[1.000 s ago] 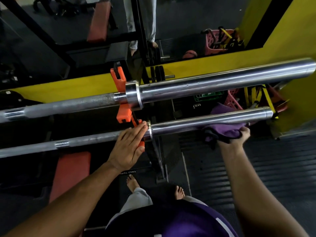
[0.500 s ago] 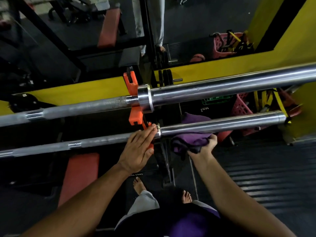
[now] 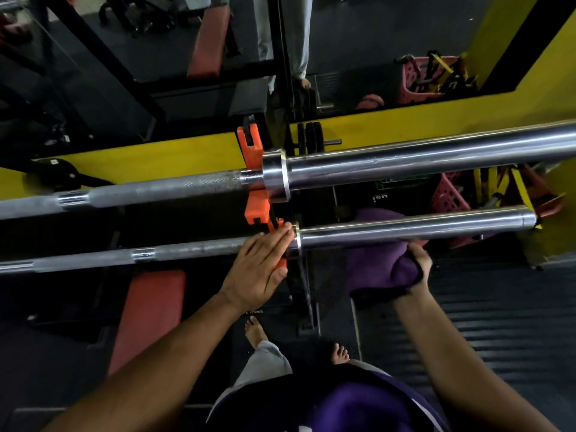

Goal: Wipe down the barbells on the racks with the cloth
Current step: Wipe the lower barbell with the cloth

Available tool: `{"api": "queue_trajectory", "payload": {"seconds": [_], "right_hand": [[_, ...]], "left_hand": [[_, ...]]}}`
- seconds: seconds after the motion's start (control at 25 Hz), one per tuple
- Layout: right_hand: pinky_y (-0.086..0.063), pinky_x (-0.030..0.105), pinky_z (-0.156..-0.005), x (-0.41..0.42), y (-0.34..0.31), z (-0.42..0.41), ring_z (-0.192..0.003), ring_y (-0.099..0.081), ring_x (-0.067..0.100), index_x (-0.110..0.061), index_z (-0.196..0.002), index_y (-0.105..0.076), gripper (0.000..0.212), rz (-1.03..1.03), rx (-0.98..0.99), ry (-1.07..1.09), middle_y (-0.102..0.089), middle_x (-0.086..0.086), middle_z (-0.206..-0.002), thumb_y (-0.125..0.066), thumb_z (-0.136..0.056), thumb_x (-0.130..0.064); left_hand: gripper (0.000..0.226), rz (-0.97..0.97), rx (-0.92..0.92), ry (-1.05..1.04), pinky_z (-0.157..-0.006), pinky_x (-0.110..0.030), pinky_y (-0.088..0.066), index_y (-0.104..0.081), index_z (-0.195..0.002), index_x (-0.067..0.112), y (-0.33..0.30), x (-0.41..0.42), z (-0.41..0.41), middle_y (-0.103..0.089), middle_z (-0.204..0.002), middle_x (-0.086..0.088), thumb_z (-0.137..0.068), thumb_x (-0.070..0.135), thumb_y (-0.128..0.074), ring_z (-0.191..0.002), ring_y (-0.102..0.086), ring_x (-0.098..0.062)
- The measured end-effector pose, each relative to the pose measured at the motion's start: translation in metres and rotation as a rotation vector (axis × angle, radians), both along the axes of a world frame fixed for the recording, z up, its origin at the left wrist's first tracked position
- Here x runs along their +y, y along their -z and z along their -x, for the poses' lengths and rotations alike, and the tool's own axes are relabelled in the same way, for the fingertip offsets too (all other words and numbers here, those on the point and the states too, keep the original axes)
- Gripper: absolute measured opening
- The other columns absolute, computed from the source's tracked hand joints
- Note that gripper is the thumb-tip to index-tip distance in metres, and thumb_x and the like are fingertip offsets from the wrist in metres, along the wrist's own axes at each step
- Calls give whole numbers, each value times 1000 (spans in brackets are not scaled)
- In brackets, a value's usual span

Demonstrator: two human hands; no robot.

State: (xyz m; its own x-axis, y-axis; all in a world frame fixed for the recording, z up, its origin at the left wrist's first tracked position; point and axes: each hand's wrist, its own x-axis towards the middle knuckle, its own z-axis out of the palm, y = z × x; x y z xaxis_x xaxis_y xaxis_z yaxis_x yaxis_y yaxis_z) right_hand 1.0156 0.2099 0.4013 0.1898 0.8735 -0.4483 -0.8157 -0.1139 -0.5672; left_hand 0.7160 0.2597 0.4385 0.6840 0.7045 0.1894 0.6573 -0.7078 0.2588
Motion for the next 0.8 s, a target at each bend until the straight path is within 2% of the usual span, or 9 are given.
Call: {"api": "queue_trajectory", "payload": {"seconds": [0.08, 0.16, 0.28, 0.36, 0.44, 0.56, 0.64, 0.72, 0.8], "right_hand": [[-56, 25, -70, 3, 15, 11, -69, -70, 1, -21, -90, -64, 26, 119, 30, 45, -73, -11, -70, -49, -98, -40], [-55, 32, -77, 10, 8, 51, -79, -72, 7, -17, -104, -58, 36, 186, -90, -1, -76, -7, -80, -25, -108, -32], [-58, 37, -85, 3, -13, 81, -99, -69, 32, 5, -113, -60, 47, 145, -197, -46, -70, 23, -104, -30, -101, -28], [-60, 31, -71, -18, -24, 67, -83, -73, 29, 0, -94, -71, 44, 67, -56, -141, -72, 20, -88, -34, -101, -23], [-60, 27, -64, -43, -17, 43, -74, -74, 19, -7, -95, -69, 24, 141, -155, -26, -74, 8, -82, -55, -94, -26], [-57, 34, -84, -50, -16, 2, -107, -65, 30, -2, -123, -55, 54, 126, -139, 179, -64, 17, -117, -66, -88, -42], [-58, 33, -73, -30, -8, -4, -93, -66, 31, -5, -113, -57, 44, 198, -125, 256, -63, 19, -107, -46, -95, -43], [-59, 35, -64, -7, -16, 22, -82, -67, 32, -9, -117, -55, 53, 236, -126, 207, -65, 19, -103, -53, -87, -53], [-59, 27, -57, -9, -30, 66, -70, -72, 17, -18, -112, -55, 37, 251, -150, 123, -75, -2, -79, -50, -96, -51]], "left_hand": [[62, 23, 4, 2, -121, -46, -24, -19, -161, 13, -1, 1, 1, -18, -169, -4, -108, 46, -16, -153, -24, -16], [63, 18, 12, 7, -120, -47, -25, -19, -161, 12, 1, 0, 1, -18, -169, -5, -108, 46, -16, -154, -24, -17], [63, 25, 18, 20, -121, -46, -24, -20, -160, 11, 0, 2, 2, -17, -169, -5, -108, 45, -16, -153, -24, -17], [63, 18, 24, 27, -122, -44, -22, -20, -161, 11, 0, 1, 3, -16, -169, -4, -108, 45, -16, -154, -23, -17], [63, 28, 10, 36, -122, -43, -21, -21, -161, 11, 0, 3, 4, -16, -169, -4, -108, 46, -18, -153, -24, -17], [63, 18, 4, 44, -122, -41, -21, -21, -161, 13, 4, 2, 5, -16, -169, -2, -108, 46, -20, -153, -23, -16], [62, 12, -12, 50, -122, -40, -21, -19, -162, 15, 7, 5, 7, -14, -170, 1, -108, 46, -21, -154, -22, -14], [63, 17, -2, 79, -122, -41, -20, -15, -162, 17, 7, 9, 8, -9, -171, 2, -108, 48, -22, -155, -17, -12], [66, 2, 34, 172, -124, -39, -17, -11, -163, 18, 3, 15, 17, -5, -171, 2, -108, 51, -27, -156, -10, -11]]}}
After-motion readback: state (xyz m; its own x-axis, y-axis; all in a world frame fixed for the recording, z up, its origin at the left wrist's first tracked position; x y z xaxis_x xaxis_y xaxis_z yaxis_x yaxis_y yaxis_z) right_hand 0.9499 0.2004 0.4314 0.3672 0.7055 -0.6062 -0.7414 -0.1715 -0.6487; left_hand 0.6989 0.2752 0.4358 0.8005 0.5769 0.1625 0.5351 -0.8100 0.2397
